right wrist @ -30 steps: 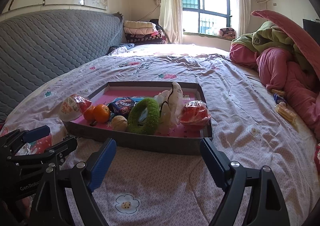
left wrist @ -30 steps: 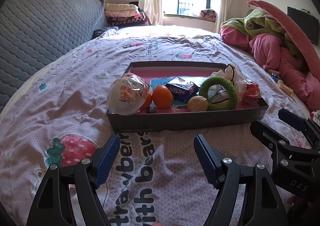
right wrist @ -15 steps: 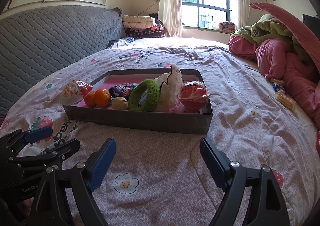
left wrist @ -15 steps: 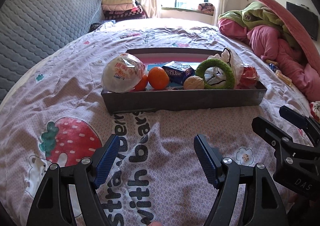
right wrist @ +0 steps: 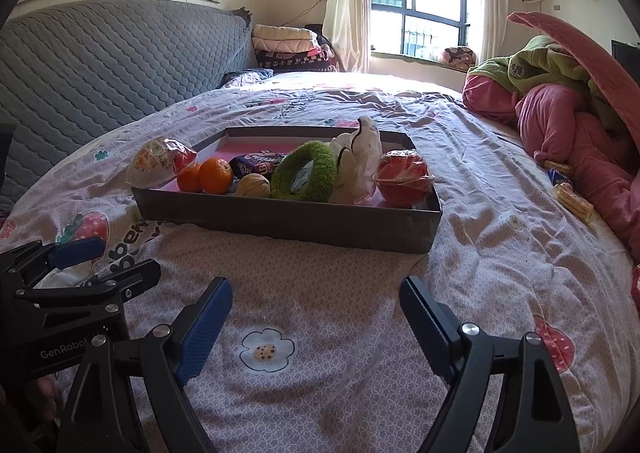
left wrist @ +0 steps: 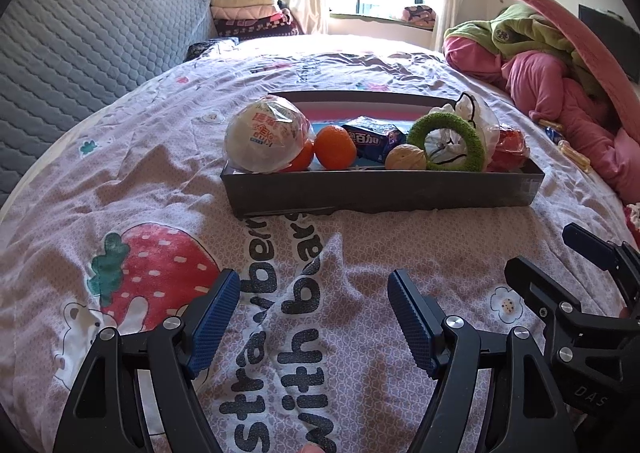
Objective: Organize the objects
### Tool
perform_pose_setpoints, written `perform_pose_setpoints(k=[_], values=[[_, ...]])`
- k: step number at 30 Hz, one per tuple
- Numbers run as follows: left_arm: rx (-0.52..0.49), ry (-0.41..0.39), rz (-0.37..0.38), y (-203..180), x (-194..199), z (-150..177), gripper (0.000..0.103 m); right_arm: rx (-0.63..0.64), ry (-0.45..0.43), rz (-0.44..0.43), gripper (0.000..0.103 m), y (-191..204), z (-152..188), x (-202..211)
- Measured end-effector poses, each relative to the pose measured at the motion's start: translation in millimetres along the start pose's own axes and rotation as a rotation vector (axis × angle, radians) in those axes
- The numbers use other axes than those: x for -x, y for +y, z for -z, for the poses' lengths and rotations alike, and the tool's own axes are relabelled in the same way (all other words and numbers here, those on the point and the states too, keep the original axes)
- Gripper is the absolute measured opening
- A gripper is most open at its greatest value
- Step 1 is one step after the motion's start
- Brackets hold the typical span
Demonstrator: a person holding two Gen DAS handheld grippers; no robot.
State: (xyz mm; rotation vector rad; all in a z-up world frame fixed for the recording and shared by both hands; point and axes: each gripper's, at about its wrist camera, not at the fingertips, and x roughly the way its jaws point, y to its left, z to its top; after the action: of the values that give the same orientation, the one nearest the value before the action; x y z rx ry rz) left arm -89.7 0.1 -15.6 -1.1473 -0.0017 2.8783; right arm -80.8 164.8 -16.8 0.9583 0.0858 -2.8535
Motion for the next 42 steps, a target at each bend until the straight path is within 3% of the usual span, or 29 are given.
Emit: perform_pose_setpoints(k=[18,27,42], values=[[-0.019,-0.001,0.018,-8,5,15,0.077,0.007,-0.039,0.046,0.085,3,16,5],[-0.008,0.011,0.016,-11,0,13,0.077,-0.037,-0.043,0.028,0.085,-1,11,6],[0.024,0.028,-0.008,-1,-9,12,0.077,-0.055,0.000,0.027,0.085,-6,15,-1]])
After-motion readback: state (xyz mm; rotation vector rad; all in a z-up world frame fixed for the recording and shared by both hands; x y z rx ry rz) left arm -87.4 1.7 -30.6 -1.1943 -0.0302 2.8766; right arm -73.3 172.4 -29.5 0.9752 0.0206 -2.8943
